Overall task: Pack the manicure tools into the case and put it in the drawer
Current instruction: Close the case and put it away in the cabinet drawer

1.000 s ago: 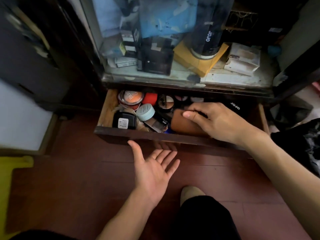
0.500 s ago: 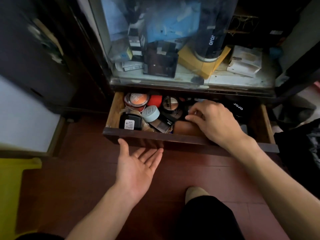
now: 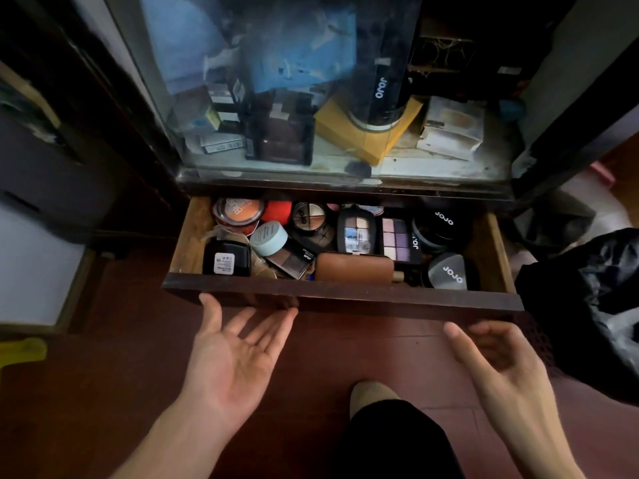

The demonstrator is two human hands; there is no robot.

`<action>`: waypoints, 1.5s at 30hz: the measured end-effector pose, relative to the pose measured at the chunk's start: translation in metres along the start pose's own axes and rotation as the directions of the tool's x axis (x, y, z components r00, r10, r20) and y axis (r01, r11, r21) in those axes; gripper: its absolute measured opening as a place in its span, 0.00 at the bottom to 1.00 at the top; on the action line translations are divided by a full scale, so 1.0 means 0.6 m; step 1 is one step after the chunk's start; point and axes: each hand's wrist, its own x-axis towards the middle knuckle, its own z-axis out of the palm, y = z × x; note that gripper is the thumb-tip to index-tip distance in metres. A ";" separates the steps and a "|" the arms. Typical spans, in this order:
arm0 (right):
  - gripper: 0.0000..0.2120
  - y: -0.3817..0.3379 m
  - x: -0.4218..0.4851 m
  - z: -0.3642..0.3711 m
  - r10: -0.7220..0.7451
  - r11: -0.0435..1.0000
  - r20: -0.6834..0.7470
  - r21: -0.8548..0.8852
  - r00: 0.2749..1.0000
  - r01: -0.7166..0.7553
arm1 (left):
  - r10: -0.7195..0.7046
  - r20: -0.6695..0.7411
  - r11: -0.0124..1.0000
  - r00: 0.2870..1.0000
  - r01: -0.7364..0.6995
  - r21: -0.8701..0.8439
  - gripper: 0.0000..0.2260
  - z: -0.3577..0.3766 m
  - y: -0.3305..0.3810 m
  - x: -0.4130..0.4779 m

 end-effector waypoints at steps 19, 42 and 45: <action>0.33 -0.006 0.072 0.054 0.049 0.999 -0.155 0.007 0.987 -0.048 | 0.020 0.019 1.000 1.000 -0.020 0.007 0.38 0.035 0.011 0.046; 0.30 -0.071 0.213 0.090 -0.012 1.000 -0.140 -0.028 0.990 0.009 | 0.075 0.031 0.996 0.997 -0.076 0.054 0.41 0.148 0.054 0.135; 0.30 -0.068 0.213 0.090 -0.009 0.999 -0.128 -0.037 0.992 0.005 | 0.089 0.047 0.993 0.995 -0.092 0.067 0.40 0.145 0.051 0.133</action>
